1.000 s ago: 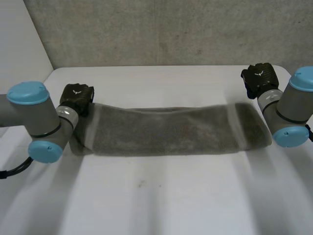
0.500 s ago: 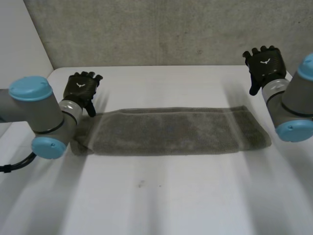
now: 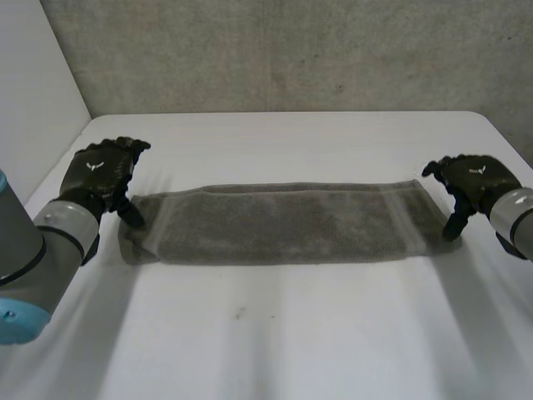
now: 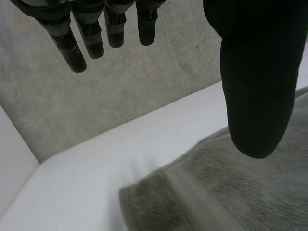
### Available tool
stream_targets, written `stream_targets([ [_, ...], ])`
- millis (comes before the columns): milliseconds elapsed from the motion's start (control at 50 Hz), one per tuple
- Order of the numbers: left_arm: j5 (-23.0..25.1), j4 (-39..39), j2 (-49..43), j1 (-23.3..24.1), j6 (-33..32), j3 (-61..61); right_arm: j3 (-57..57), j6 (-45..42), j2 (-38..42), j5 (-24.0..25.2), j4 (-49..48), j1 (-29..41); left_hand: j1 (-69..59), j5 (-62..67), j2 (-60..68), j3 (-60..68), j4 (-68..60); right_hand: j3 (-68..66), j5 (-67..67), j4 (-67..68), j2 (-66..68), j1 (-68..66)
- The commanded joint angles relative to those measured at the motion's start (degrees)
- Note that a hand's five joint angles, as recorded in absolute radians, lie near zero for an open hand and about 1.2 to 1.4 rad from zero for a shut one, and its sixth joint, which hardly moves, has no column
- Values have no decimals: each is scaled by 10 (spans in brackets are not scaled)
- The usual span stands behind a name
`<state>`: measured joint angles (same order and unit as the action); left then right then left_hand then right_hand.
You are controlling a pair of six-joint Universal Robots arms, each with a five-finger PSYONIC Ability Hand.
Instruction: Fold the towel.
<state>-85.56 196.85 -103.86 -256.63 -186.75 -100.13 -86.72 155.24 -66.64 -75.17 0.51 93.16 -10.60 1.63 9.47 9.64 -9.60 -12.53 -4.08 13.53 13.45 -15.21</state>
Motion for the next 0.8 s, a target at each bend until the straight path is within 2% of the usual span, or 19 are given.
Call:
stream_targets([
  [20, 0, 38, 7, 0, 37, -45, -43, -6, 38, 22, -58, -14, 6, -16, 5, 4, -4, -80, -64, 70, 70, -53],
  [140, 0, 57, 7, 2, 37, -60, -49, -9, 70, 22, -103, -15, 6, -16, 5, 4, -4, -182, -167, 172, 173, -155],
  [220, 0, 57, 7, 3, 37, -61, -42, -12, 87, 22, -116, -15, 6, -16, 5, 4, -4, -189, -174, 179, 180, -162],
  [280, 0, 57, 7, 3, 36, -62, -36, -21, 104, 22, -119, -16, 6, -16, 5, 4, -4, -270, -254, 260, 261, -243],
  [320, 0, 57, 6, 3, 36, -63, -30, -34, 116, 22, -120, -22, 6, -16, 5, 4, -4, -387, -371, 377, 378, -360],
  [340, 0, 57, 6, 3, 36, -63, -30, -34, 116, 22, -120, -22, 6, -16, 5, 4, -4, -388, -372, 378, 378, -361],
  [360, 0, 57, 6, 3, 36, -64, -26, -38, 124, 21, -121, -25, 6, -16, 5, 4, -4, -551, -535, 541, 542, -524],
  [380, 0, 57, 6, 3, 36, -64, -26, -38, 124, 21, -121, -25, 6, -16, 5, 4, -4, -552, -537, 543, 543, -526],
  [400, 0, 57, 6, 3, 36, -64, -20, -40, 129, 21, -121, -25, 6, -16, 5, 4, -4, -673, -658, 664, 664, -647],
  [540, 1, 58, 7, 2, 36, -70, 0, -39, 130, 8, -114, -51, 6, -16, 5, 4, -4, -675, -659, 665, 665, -648],
  [600, 1, 58, 7, 2, 36, -70, 7, -43, 99, -8, -105, -110, 6, -16, 5, 4, -4, -675, -659, 665, 665, -648],
  [620, 1, 58, 7, 2, 36, -71, 7, -43, 99, -9, -105, -111, 6, -16, 5, 4, -4, -675, -659, 665, 665, -648],
  [720, 1, 58, 7, 1, 35, -71, 53, -96, 86, -13, -54, -193, 6, -16, 5, 4, -4, -675, -659, 665, 665, -648],
  [800, 1, 58, 7, 1, 35, -71, 87, -136, 81, -12, -33, -210, 6, -16, 5, 4, -4, -675, -659, 665, 665, -648],
])
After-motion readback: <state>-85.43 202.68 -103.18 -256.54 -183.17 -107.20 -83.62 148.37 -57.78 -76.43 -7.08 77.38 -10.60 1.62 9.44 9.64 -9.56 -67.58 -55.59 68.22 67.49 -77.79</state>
